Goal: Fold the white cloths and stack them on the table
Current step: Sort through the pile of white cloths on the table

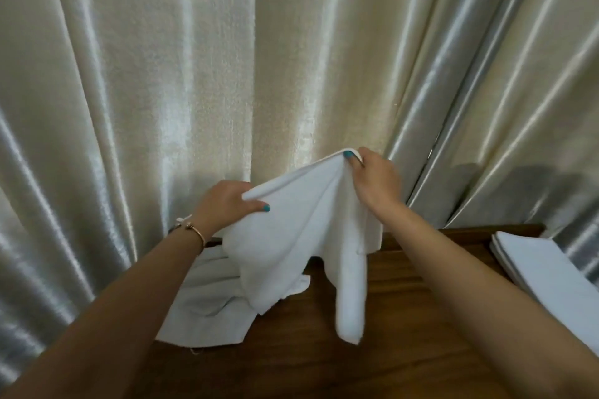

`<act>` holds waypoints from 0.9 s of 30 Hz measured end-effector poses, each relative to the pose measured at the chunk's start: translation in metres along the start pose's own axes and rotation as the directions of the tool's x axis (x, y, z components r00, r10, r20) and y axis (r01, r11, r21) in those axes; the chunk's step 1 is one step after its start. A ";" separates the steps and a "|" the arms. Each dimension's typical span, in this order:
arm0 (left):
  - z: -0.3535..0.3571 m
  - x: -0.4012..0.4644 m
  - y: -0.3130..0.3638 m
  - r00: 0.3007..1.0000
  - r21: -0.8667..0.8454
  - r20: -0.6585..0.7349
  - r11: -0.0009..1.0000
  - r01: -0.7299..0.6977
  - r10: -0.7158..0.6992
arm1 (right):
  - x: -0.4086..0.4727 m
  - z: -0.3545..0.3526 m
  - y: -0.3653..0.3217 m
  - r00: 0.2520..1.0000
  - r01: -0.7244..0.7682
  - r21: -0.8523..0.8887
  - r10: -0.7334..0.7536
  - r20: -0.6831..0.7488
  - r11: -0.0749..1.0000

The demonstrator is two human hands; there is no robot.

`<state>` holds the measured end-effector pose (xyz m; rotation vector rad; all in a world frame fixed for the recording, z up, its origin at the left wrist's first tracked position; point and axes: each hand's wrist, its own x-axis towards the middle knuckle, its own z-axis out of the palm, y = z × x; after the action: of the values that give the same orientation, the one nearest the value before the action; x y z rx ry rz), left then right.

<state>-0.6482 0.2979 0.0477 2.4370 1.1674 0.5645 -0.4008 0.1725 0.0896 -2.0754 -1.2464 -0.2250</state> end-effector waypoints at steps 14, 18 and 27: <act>0.021 0.024 0.056 0.976 0.078 -0.213 0.996 -0.037 0.053 | -0.009 -0.108 0.109 0.912 -0.336 0.225 0.376 -0.166 0.915; 0.035 0.010 0.093 0.957 0.112 -0.290 0.994 0.004 0.029 | -0.020 -0.130 0.137 0.864 -0.385 0.210 0.431 -0.261 0.899; 0.034 -0.030 0.145 0.927 0.208 -0.367 0.978 0.001 0.077 | -0.056 -0.178 0.190 0.804 -0.462 0.170 0.492 -0.334 0.870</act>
<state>-0.5552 0.1844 0.0850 2.6030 1.3873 1.0025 -0.2373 -0.0374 0.1054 -2.0796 -0.4735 -0.3052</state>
